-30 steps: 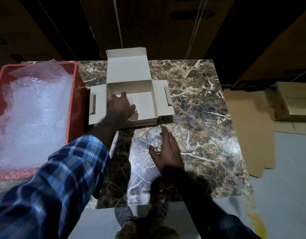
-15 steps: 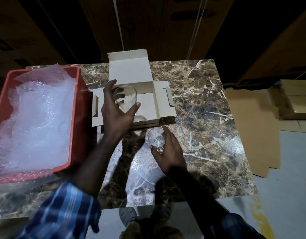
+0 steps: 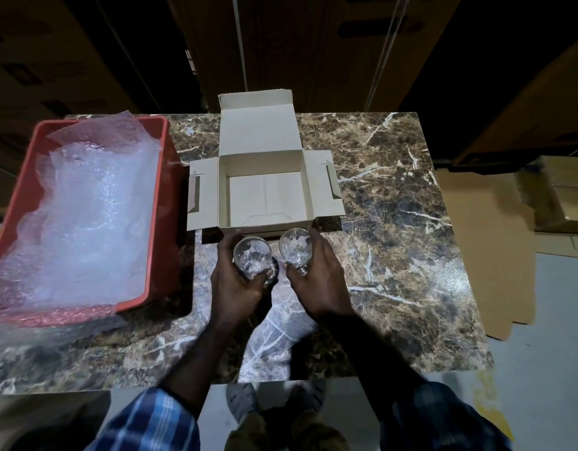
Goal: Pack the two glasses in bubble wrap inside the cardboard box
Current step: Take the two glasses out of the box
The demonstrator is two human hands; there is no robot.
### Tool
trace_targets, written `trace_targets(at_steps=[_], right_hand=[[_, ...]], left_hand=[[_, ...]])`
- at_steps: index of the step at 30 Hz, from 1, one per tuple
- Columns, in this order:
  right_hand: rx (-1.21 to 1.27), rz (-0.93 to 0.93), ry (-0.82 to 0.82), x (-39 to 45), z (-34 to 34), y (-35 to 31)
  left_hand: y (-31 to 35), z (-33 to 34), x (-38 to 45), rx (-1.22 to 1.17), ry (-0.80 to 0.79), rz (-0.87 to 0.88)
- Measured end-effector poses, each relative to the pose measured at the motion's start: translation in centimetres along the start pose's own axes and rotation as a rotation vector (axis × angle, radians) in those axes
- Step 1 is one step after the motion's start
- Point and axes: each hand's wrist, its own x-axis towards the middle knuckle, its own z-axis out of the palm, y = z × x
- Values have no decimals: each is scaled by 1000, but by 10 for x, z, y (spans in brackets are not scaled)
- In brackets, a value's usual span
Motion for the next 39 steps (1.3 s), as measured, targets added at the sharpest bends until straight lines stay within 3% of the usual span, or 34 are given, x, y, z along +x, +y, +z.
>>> trace_targets(at_steps=[12,24,34,39], right_hand=[[17,0,13,6,6,-10],[55,19,-2,5,8,-8],[30,-45,19,-2,-20,-15],[20,-162,62,4,-36,-41]], left_hand=[[-2,5,12,4,2,-17],[-13,5,2,61,-60,-159],[-4,-27,-25,96,-5,-106],[16,-35,-35,136,92,45]])
